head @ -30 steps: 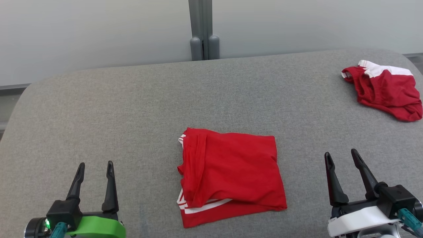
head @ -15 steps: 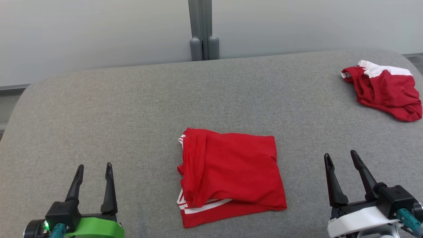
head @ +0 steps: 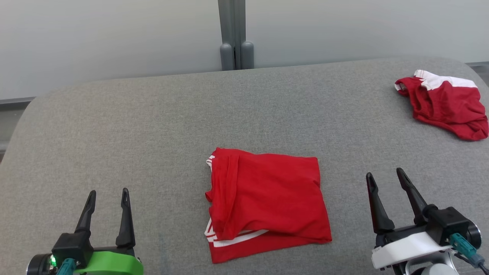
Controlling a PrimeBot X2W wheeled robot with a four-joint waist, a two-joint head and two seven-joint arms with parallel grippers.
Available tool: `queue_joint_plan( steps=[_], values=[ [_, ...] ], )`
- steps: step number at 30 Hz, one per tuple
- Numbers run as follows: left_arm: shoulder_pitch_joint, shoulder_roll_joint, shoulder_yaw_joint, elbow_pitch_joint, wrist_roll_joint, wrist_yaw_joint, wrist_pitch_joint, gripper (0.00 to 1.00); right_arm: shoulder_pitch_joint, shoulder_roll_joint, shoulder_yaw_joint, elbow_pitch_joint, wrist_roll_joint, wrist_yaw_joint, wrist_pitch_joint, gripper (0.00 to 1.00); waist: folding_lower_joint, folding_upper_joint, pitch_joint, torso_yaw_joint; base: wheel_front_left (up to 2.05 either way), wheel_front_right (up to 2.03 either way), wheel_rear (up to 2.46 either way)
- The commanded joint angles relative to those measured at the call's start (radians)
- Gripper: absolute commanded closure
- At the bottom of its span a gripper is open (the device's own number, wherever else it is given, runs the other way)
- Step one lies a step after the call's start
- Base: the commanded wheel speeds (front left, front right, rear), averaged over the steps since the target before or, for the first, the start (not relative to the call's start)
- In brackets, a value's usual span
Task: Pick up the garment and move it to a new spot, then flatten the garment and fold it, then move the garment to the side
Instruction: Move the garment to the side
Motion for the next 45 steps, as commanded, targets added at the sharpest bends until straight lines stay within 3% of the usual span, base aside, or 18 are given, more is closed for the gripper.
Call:
queue_joint_plan(
  steps=[1,8,16,33,34,35,39,45],
  values=[
    [0.009,0.003,0.002,0.000,0.004,0.001,-0.002,0.00,-0.028,-0.008,0.013,0.009,-0.001,0.000,-0.002,0.00,0.0000,0.0000,0.005,0.000,0.00,0.00,0.00],
    [-0.029,0.003,-0.017,0.003,0.004,-0.002,-0.002,0.00,-0.155,-0.008,0.072,0.086,-0.025,0.000,0.034,0.00,0.0000,0.0000,0.037,0.020,0.00,0.00,0.00],
    [-0.054,0.002,-0.043,0.014,-0.006,0.001,-0.002,0.00,-0.262,0.010,0.107,0.282,-0.008,0.000,0.111,0.00,0.0000,0.0000,0.079,0.062,0.00,0.00,0.00],
    [-0.100,0.002,-0.080,0.027,-0.028,0.017,-0.002,0.00,-0.392,0.046,0.175,0.743,0.080,0.000,0.056,0.00,0.0000,0.0000,0.148,0.096,0.00,0.00,0.00],
    [-0.101,0.002,-0.081,0.028,-0.030,0.018,-0.002,0.00,-0.395,0.051,0.187,0.768,0.102,0.000,0.057,0.56,0.0000,0.0000,0.149,0.098,0.00,0.00,0.00],
    [-0.103,0.002,-0.082,0.029,-0.032,0.020,-0.002,0.00,-0.396,0.055,0.198,0.782,0.123,0.000,0.057,0.98,0.0000,0.0000,0.151,0.099,0.00,0.00,0.00],
    [-0.105,0.002,-0.081,0.029,-0.039,0.026,-0.002,0.00,-0.426,0.058,0.231,0.816,0.173,-0.001,0.045,1.00,0.0000,0.0000,0.159,0.095,0.00,0.00,0.00],
    [-0.123,0.002,-0.093,0.019,-0.054,0.034,-0.002,0.00,-0.541,-0.004,0.262,0.809,0.194,-0.001,0.024,1.00,0.0000,0.0000,0.193,0.083,0.00,0.00,0.00]
  ],
)
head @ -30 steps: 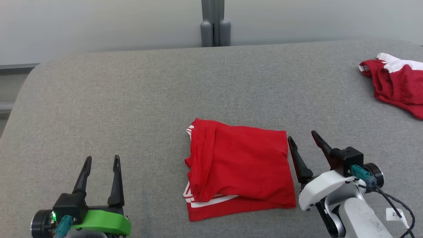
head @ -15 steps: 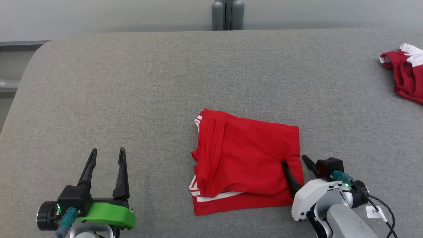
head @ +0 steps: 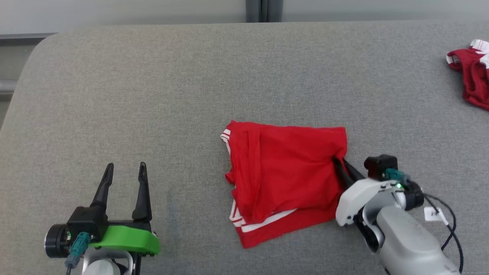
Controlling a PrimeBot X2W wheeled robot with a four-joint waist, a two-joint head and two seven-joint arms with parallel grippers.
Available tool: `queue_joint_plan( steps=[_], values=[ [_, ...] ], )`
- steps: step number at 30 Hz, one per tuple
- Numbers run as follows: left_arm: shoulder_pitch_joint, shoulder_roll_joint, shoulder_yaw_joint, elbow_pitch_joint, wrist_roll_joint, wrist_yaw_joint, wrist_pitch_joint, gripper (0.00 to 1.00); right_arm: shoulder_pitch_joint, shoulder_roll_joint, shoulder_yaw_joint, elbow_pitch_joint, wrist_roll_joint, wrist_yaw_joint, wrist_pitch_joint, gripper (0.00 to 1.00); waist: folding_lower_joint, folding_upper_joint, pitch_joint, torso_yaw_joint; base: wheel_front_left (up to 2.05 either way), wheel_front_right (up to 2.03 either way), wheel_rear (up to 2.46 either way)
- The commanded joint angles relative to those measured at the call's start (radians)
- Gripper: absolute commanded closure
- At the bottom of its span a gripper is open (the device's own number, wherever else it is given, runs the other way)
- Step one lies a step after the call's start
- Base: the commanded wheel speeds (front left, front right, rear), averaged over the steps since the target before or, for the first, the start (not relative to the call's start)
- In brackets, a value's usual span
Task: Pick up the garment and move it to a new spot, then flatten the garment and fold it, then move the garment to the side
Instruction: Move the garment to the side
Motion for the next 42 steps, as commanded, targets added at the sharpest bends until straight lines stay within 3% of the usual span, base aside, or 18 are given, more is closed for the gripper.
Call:
queue_joint_plan(
  steps=[1,6,16,22,30,36,40,41,42],
  values=[
    [-0.025,0.002,-0.005,-0.008,-0.008,0.004,-0.002,0.00,-0.043,-0.033,0.004,0.000,0.001,-0.003,0.001,1.00,0.0000,0.0000,0.025,-0.008,0.00,0.00,0.00],
    [-0.073,0.002,-0.023,-0.025,-0.013,0.005,-0.002,0.00,-0.181,-0.132,0.051,-0.033,-0.008,-0.003,0.028,1.00,0.0000,0.0000,0.111,-0.025,0.00,0.00,0.00],
    [-0.185,0.002,-0.038,-0.072,0.010,0.003,-0.001,0.00,-0.411,-0.425,0.090,-0.158,0.030,-0.003,0.108,1.00,0.0000,0.0000,0.327,-0.119,0.00,0.00,0.00],
    [-0.238,0.013,-0.025,-0.105,0.043,-0.011,-0.001,0.00,-0.502,-0.579,0.064,-0.206,0.086,-0.003,0.147,1.00,0.0000,0.0000,0.417,-0.185,0.00,0.00,0.00],
    [-0.247,0.043,-0.026,-0.184,0.073,-0.021,-0.001,0.00,-0.578,-0.775,0.017,-0.204,0.140,-0.003,0.204,1.00,0.0000,0.0000,0.480,-0.216,0.00,0.00,0.00],
    [-0.227,0.059,-0.033,-0.227,0.089,-0.027,-0.001,0.00,-0.638,-0.835,0.036,-0.163,0.134,-0.003,0.225,1.00,0.0000,0.0000,0.488,-0.222,0.00,0.00,0.00],
    [-0.221,0.067,-0.037,-0.245,0.091,-0.029,-0.001,0.00,-0.683,-0.840,0.067,-0.113,0.107,-0.003,0.224,1.00,0.0000,0.0000,0.489,-0.221,0.00,0.00,0.00],
    [-0.221,0.068,-0.037,-0.247,0.089,-0.029,-0.001,0.00,-0.693,-0.839,0.076,-0.101,0.098,-0.003,0.223,0.92,0.0000,0.0000,0.490,-0.220,0.00,0.00,0.00],
    [-0.222,0.069,-0.037,-0.247,0.088,-0.029,-0.001,0.00,-0.706,-0.835,0.083,-0.086,0.088,-0.003,0.218,0.50,0.0000,0.0000,0.490,-0.219,0.00,0.00,0.00]
  ],
)
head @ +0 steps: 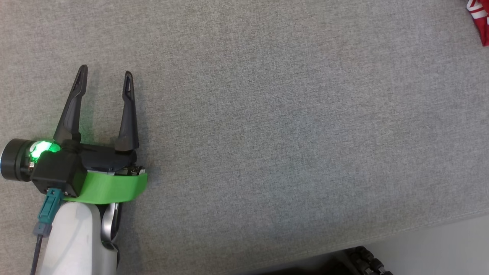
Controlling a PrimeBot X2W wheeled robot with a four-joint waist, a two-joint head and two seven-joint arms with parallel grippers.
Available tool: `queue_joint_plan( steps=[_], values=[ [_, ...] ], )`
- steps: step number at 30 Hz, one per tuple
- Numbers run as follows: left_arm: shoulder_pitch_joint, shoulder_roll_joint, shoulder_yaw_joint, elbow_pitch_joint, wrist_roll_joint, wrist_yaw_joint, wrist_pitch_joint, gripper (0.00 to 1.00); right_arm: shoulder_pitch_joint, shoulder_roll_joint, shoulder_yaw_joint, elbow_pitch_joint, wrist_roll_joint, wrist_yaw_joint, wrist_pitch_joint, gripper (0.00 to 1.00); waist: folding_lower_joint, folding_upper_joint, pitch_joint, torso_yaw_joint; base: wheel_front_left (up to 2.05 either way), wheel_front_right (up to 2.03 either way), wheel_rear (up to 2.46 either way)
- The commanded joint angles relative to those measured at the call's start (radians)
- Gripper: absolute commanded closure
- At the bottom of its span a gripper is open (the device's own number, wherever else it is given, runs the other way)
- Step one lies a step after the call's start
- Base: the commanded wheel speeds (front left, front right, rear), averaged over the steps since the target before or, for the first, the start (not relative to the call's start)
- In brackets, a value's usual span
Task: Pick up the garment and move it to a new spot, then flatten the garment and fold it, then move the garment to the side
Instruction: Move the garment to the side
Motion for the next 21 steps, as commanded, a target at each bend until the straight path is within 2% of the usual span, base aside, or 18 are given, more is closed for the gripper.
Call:
queue_joint_plan(
  steps=[1,7,12,16,21],
  values=[
    [0.005,0.008,0.000,0.004,0.002,-0.006,0.001,0.00,-0.023,0.006,0.004,0.017,-0.009,-0.002,-0.006,0.00,-0.0001,0.0000,0.000,0.002,0.00,0.00,0.00],
    [0.016,0.000,0.004,0.019,-0.008,-0.001,0.001,0.00,-0.066,0.034,0.015,0.096,-0.050,-0.002,-0.078,0.00,-0.0001,0.0000,-0.036,0.014,0.00,0.00,0.00],
    [0.045,-0.011,0.027,0.050,-0.030,0.012,0.001,0.00,-0.052,0.110,0.000,0.122,-0.079,-0.002,-0.181,0.00,-0.0001,0.0000,-0.134,0.019,0.00,0.00,0.00],
    [0.080,-0.021,0.042,0.074,-0.041,0.016,0.001,0.00,-0.001,0.166,-0.002,0.088,-0.083,-0.002,-0.235,0.00,-0.0001,0.0000,-0.221,0.028,0.00,0.00,0.00],
    [0.143,-0.028,0.067,0.095,-0.055,0.022,0.001,0.00,0.118,0.261,-0.055,-0.033,-0.092,-0.002,-0.251,0.00,-0.0001,0.0000,-0.325,0.029,0.00,0.00,0.00]
  ],
)
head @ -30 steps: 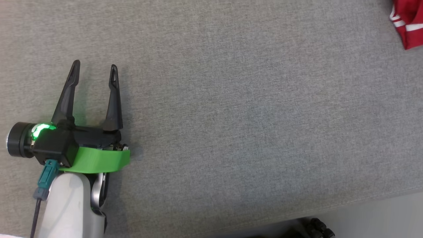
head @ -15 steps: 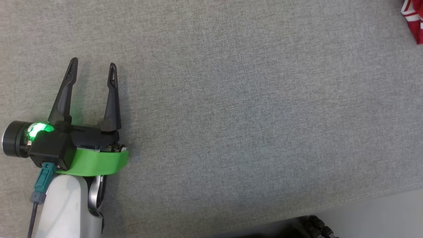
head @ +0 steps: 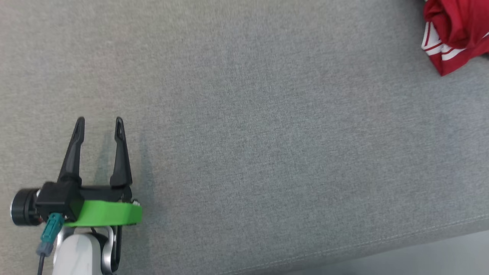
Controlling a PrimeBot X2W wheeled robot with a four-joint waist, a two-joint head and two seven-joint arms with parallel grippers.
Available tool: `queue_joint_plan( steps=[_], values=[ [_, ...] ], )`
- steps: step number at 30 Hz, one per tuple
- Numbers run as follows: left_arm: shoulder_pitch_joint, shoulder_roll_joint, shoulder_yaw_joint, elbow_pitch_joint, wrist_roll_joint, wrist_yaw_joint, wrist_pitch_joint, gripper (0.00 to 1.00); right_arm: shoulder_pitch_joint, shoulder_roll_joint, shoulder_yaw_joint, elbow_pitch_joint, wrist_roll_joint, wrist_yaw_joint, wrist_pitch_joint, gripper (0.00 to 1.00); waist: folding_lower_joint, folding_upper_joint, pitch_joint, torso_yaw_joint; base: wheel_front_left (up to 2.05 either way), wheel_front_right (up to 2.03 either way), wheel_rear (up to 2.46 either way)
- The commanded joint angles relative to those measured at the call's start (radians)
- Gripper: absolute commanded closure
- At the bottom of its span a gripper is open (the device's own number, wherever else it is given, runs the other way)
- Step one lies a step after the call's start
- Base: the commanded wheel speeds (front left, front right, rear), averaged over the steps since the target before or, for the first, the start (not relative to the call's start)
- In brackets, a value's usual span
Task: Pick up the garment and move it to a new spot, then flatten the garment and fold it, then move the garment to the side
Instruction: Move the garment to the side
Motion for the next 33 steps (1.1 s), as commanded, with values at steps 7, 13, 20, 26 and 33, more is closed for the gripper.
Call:
queue_joint_plan(
  steps=[7,13,20,26,33],
  values=[
    [0.087,-0.006,0.039,0.024,-0.017,0.005,0.001,0.00,0.301,0.138,-0.139,-0.242,-0.065,-0.002,-0.005,0.00,0.0000,0.0000,-0.211,0.006,0.00,0.00,0.00],
    [0.120,-0.015,0.055,0.043,-0.025,0.004,0.001,0.00,0.533,0.258,-0.231,-0.392,-0.101,-0.002,-0.006,0.00,0.0000,0.0000,-0.268,0.013,0.00,0.00,0.00],
    [0.147,-0.022,0.059,0.068,-0.030,0.000,0.001,0.00,0.759,0.386,-0.299,-0.511,-0.107,-0.002,-0.006,0.00,0.0000,0.0000,-0.311,0.023,0.00,0.00,0.00],
    [0.159,-0.026,0.058,0.101,-0.032,-0.004,0.001,0.00,0.902,0.478,-0.340,-0.583,-0.122,-0.001,-0.006,0.00,0.0000,0.0000,-0.343,0.042,0.00,0.00,0.00],
    [0.174,-0.028,0.061,0.148,-0.023,-0.012,0.001,0.00,1.015,0.550,-0.367,-0.621,-0.136,-0.001,-0.006,0.00,0.0000,0.0000,-0.391,0.068,0.00,0.00,0.00]
  ],
)
